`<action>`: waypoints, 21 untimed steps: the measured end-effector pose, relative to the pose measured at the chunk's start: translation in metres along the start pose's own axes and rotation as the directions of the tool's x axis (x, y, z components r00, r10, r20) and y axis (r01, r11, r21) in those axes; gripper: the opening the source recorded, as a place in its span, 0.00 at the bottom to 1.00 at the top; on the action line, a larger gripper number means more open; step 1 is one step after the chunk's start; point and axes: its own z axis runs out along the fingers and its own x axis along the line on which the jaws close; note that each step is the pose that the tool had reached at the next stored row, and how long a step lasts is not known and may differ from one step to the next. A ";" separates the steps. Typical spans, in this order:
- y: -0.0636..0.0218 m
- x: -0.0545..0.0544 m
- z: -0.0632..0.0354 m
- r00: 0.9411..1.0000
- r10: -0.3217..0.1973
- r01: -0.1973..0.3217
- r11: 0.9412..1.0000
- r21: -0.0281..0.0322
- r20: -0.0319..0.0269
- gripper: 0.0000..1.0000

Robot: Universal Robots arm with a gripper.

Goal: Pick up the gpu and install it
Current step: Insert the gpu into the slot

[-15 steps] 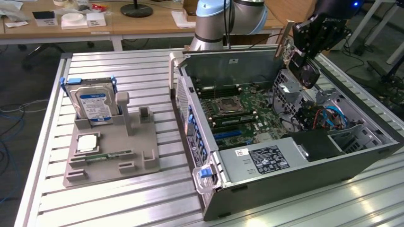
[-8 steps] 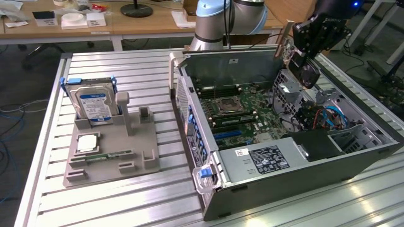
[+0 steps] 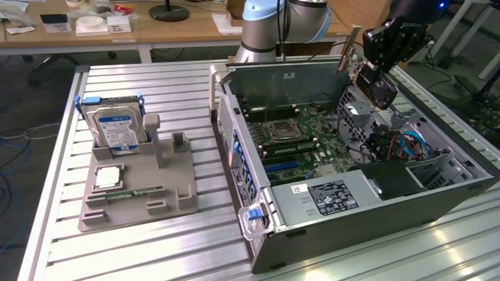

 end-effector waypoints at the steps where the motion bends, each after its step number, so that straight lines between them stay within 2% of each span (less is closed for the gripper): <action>1: 0.0000 0.000 0.0000 1.000 0.000 0.000 1.000 0.000 0.000 0.26; 5: 0.0000 0.000 0.0000 1.000 -0.004 0.004 1.000 0.000 0.000 0.26; 11: 0.0000 0.000 0.0004 0.996 -0.084 0.084 0.996 -0.001 -0.005 0.26; 16: 0.0000 0.000 0.0004 0.996 -0.085 0.085 0.996 -0.001 -0.005 0.26; 18: 0.0000 0.000 0.0005 0.994 -0.108 0.108 0.994 -0.001 -0.007 0.26; 21: 0.0000 0.000 0.0009 0.987 -0.160 0.160 0.987 -0.002 -0.010 0.26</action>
